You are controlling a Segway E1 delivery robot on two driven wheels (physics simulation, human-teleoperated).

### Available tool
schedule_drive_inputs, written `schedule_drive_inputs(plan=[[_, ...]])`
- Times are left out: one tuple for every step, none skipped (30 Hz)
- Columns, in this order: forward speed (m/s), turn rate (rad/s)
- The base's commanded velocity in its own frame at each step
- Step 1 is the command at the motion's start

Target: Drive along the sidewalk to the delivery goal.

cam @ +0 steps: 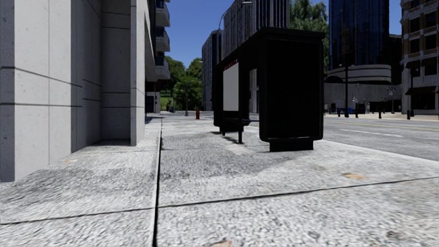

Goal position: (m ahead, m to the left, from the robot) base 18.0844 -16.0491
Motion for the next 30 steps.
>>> schedule_drive_inputs(plan=[[2.00,0.33],[2.00,0.33],[2.00,0.33],[2.00,0.33],[2.00,0.33],[2.00,0.33],[2.00,0.33],[2.00,0.33],[2.00,0.33],[2.00,0.33],[2.00,0.33],[2.00,0.33],[2.00,0.33],[2.00,0.33],[2.00,0.33],[2.00,0.33],[2.00,0.33],[2.00,0.33],[2.00,0.33],[2.00,0.33],[2.00,0.33],[2.00,0.33],[2.00,0.33],[2.00,0.00],[2.00,0.00],[2.00,0.00],[2.00,0.00],[2.00,0.00],[2.00,0.00],[2.00,0.00]])
